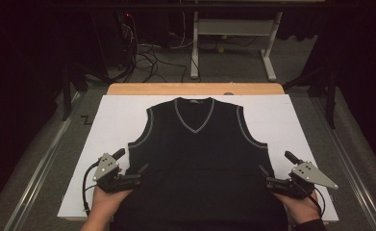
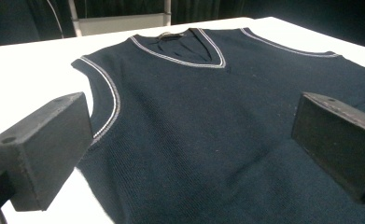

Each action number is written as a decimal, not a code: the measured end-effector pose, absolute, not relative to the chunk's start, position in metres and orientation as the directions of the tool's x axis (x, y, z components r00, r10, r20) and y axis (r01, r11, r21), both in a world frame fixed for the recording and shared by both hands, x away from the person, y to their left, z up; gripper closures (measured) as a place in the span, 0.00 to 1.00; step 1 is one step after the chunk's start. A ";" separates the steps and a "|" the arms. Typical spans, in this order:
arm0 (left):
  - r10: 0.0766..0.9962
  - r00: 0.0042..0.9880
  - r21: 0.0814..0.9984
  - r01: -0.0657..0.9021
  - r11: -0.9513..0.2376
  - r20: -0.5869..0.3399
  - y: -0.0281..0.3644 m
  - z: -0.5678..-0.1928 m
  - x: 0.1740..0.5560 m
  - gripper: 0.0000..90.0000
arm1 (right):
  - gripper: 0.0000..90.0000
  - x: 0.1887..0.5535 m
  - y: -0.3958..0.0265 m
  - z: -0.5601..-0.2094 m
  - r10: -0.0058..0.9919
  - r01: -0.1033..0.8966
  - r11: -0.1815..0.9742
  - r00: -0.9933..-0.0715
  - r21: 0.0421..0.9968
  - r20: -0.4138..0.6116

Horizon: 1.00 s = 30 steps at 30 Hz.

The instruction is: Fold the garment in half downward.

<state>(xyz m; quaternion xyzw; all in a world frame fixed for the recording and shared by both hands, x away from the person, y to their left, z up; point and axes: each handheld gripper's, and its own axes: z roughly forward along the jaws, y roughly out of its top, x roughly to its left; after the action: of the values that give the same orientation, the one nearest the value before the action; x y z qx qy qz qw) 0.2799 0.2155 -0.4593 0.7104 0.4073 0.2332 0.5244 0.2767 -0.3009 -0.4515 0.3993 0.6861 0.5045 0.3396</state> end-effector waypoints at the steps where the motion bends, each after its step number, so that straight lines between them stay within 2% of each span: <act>1: 0.822 0.561 0.935 0.334 -0.119 -0.096 0.215 -0.460 0.280 0.00 | 0.00 0.277 -0.301 -0.452 0.889 0.204 0.173 -0.452 0.963 -0.064; 18: 0.821 0.565 0.939 0.321 -0.124 -0.084 0.212 -0.454 0.281 0.00 | 0.00 0.272 -0.305 -0.450 0.898 0.203 0.186 -0.433 0.961 -0.082; 27: 0.828 0.552 0.920 0.369 -0.135 -0.099 0.219 -0.454 0.287 0.00 | 0.01 0.270 -0.302 -0.449 0.900 0.225 0.201 -0.426 0.953 -0.090; 30: 0.838 0.530 0.906 0.408 -0.116 -0.131 0.228 -0.453 0.292 0.00 | 0.01 0.273 -0.299 -0.452 0.892 0.246 0.227 -0.440 0.942 -0.100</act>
<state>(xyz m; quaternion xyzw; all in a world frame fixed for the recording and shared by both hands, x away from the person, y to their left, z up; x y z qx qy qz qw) 0.2917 0.2276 -0.4530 0.7157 0.4351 0.2141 0.5027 0.2731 -0.2985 -0.4516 0.4038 0.7049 0.4725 0.3417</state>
